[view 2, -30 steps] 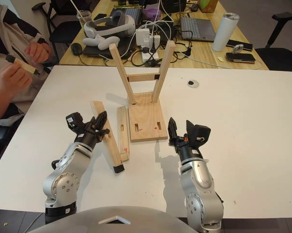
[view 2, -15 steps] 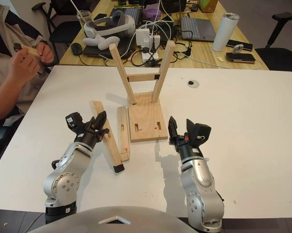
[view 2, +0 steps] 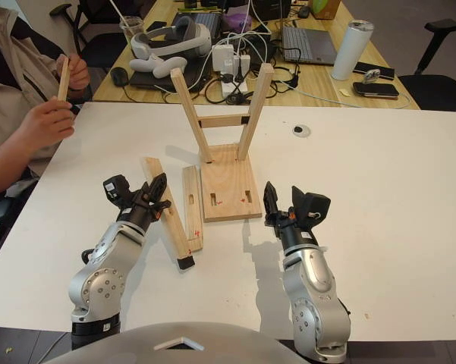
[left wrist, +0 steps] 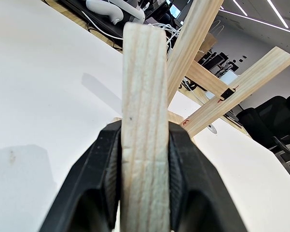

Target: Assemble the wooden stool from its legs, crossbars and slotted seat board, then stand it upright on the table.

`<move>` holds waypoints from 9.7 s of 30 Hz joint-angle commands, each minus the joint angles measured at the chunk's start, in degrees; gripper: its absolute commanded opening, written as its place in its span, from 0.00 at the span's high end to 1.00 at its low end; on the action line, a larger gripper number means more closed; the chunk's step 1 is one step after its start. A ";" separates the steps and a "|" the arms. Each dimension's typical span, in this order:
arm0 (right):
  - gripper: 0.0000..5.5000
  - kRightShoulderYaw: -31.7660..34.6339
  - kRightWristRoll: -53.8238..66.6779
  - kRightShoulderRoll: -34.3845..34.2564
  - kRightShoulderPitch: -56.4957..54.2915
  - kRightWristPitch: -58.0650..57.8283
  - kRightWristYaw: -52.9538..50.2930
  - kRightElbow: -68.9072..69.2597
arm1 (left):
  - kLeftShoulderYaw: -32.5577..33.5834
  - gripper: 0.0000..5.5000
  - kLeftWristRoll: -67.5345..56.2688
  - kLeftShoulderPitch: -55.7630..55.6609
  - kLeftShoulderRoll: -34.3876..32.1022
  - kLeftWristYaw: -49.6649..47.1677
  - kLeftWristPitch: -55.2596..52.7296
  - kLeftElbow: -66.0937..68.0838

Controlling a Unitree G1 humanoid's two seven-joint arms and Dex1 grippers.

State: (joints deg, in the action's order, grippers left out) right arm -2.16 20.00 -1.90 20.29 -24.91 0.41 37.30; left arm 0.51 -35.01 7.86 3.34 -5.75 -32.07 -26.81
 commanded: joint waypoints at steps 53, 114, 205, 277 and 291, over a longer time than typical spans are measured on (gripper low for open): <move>0.40 0.59 0.50 -0.44 -3.38 -2.57 -0.40 -3.81 | 0.14 0.49 15.42 -14.51 -16.21 -0.55 -17.33 0.42; 0.40 1.36 1.57 -0.39 -3.67 -4.49 -0.45 -3.17 | 2.42 0.49 12.98 -4.53 -0.73 0.85 -3.74 -5.23; 0.40 0.43 1.33 -1.65 -0.90 -4.31 -2.52 -0.82 | 15.67 0.28 10.69 -13.46 1.85 -8.69 -33.22 -17.87; 0.40 -4.52 0.24 -3.49 -0.55 1.63 -6.43 -4.39 | -14.51 0.54 30.03 -57.74 -28.16 37.06 -28.98 72.45; 0.40 -4.70 0.27 -2.67 -0.39 2.64 -5.94 -5.65 | -4.20 0.81 28.27 -60.05 -27.10 36.37 -24.54 71.06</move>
State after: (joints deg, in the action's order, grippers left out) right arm -6.88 20.38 -3.44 19.97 -22.59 -5.59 31.73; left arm -7.96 -4.92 -51.70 -23.51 32.56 -54.88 48.89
